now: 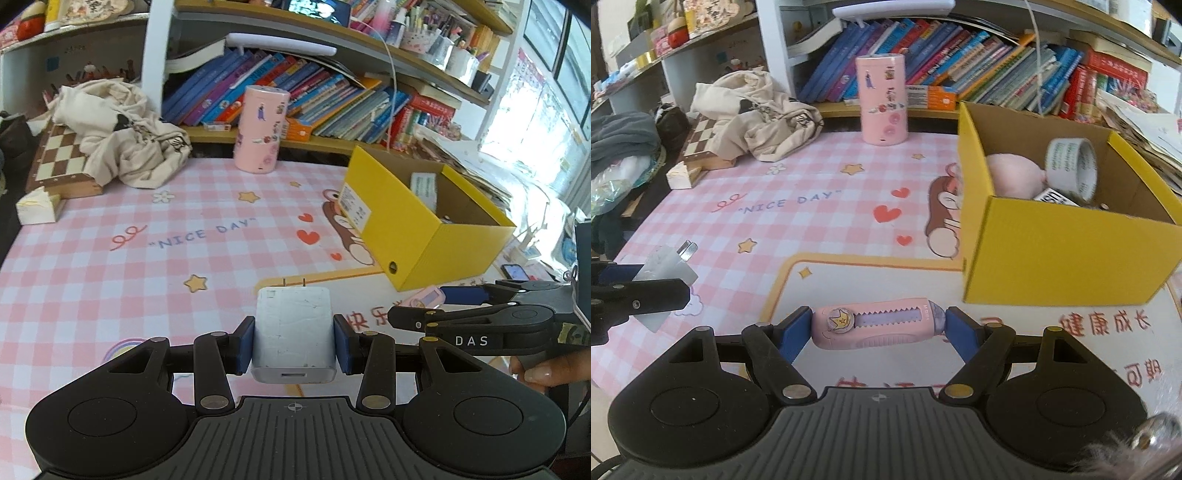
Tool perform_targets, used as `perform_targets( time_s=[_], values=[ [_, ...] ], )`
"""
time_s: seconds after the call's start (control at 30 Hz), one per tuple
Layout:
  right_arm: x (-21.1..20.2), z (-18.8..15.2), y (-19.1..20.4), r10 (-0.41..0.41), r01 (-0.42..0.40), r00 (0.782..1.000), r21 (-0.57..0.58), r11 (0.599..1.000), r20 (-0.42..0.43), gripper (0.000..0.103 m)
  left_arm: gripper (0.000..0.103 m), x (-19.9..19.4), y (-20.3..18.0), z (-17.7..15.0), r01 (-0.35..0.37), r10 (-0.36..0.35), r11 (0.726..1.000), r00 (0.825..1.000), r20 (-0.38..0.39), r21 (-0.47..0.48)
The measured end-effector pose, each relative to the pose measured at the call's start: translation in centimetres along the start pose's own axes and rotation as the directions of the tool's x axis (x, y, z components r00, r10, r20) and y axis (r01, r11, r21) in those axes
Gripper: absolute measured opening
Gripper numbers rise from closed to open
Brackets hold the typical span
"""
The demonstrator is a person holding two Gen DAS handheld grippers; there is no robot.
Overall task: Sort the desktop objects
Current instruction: 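Carry the charger in the left gripper and knife in the right toward the yellow box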
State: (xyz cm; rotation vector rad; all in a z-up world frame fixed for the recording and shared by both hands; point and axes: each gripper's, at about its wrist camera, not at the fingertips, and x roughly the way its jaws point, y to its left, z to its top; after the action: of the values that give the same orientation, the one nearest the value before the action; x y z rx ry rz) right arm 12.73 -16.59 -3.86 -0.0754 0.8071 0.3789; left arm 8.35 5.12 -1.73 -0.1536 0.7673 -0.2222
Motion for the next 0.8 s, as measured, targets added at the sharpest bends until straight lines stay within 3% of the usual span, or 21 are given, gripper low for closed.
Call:
perform_targets(
  time_s=[0.8],
  values=[
    [-2.3,-2.4,-8.4,-0.101,0.104,0.994,0.109,0.989,-0.028,0.076,0.042,5.0,-7.3,1.2,0.115,-0.108,0.989,0.991,-0.08,0.095]
  ],
)
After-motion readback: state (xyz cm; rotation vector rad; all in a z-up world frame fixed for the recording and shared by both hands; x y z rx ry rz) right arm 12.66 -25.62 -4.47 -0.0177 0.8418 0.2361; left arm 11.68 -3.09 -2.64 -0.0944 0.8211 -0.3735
